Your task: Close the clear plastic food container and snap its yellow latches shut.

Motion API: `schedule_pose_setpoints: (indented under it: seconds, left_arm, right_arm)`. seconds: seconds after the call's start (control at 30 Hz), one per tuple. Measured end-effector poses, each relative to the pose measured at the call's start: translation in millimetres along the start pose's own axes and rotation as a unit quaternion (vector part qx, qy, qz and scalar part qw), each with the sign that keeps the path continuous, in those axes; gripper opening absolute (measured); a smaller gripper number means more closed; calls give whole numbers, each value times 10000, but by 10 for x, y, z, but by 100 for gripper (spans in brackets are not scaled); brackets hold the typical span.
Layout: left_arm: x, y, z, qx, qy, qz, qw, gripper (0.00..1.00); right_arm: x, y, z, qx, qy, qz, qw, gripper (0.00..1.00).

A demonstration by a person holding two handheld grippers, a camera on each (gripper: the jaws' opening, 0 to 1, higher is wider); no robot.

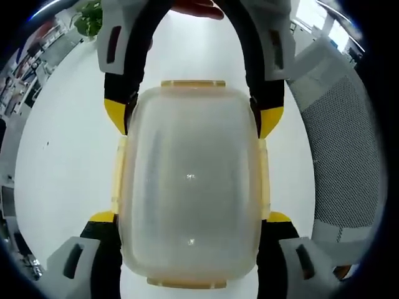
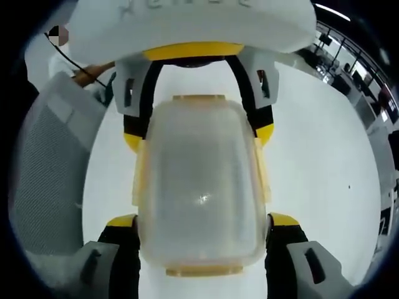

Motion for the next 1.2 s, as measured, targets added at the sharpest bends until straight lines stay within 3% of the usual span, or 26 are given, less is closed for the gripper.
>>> schedule_pose_setpoints:
  seconds: [1.2]
  left_arm:
    - [328, -1, -83, 26, 23, 8, 10000, 91]
  right_arm:
    - [-330, -22, 80, 44, 20, -11, 10000, 83]
Point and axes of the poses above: the point that each gripper's makers call its tool centre point, and the gripper's own axes: y roughly backward along the fingers, x roughly to its left, z roughly out of its top, the point moved 3 cm from there along y, roughly backward along the fingers, and after that the axes turned 8 degrees about -y, right-handed, at the moved point
